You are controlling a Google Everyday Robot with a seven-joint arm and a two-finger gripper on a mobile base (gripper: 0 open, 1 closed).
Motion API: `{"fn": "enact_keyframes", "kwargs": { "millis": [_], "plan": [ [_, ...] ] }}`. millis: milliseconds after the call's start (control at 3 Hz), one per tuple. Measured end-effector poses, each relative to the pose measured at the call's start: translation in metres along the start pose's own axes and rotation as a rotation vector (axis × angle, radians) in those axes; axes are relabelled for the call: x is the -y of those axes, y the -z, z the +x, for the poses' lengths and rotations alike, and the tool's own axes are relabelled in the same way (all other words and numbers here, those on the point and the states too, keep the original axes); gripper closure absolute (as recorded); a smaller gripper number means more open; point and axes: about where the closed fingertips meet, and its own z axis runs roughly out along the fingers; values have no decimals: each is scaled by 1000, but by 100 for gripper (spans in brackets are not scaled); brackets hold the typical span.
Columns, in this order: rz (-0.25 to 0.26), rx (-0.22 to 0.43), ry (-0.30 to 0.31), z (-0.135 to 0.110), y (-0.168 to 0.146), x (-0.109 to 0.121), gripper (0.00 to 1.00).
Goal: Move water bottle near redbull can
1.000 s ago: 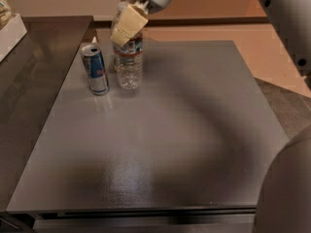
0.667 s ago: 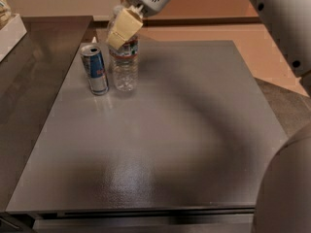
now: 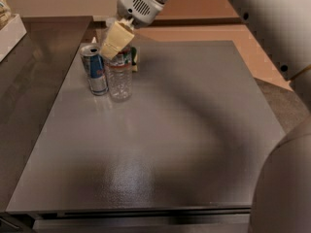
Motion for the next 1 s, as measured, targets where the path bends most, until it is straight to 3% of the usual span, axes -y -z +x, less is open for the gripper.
{"fn": "enact_keyframes", "kwargs": {
  "millis": [1000],
  "plan": [
    [48, -17, -26, 14, -20, 9, 12]
  ]
}}
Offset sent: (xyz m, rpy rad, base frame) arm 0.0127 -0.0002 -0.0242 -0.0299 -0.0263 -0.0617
